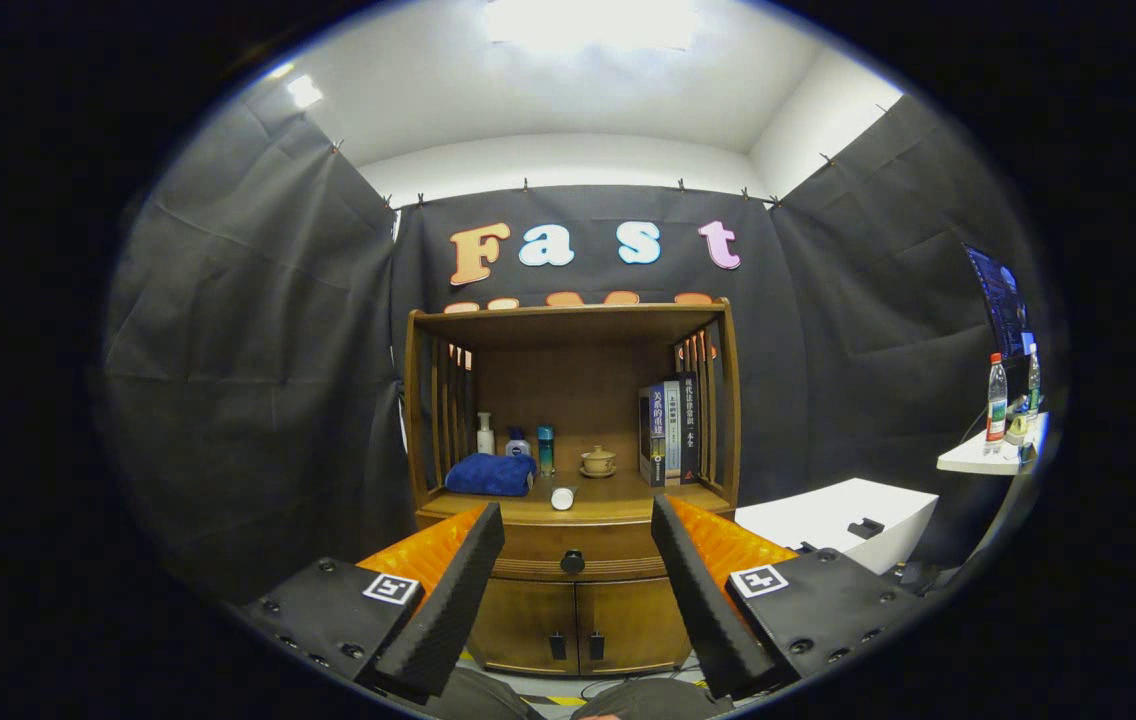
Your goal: Pull open the drawer, take out the items inside it, and place them on the countertop above the cabinet.
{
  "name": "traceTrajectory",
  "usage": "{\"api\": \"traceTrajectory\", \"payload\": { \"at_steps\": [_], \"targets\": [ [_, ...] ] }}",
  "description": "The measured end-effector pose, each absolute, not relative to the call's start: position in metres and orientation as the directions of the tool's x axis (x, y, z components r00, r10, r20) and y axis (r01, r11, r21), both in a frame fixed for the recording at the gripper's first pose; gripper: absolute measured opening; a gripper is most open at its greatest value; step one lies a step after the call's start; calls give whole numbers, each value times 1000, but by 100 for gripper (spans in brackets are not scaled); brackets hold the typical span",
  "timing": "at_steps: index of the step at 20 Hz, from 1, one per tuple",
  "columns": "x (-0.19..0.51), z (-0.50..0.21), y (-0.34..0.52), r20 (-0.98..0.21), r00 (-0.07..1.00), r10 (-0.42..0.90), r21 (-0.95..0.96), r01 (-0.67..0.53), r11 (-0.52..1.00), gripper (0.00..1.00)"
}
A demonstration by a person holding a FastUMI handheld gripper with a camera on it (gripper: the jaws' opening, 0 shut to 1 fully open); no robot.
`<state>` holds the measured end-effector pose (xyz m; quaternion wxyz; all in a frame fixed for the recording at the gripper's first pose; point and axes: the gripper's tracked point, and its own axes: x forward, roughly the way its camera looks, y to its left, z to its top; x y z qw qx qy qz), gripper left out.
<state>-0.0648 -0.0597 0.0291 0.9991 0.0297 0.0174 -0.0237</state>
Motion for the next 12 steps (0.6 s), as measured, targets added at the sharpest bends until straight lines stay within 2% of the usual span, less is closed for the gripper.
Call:
{"api": "traceTrajectory", "payload": {
  "at_steps": [12],
  "targets": [
    [-68, 28, -54, -35, 998, -47, 57, 49, 997, 97]
  ]
}}
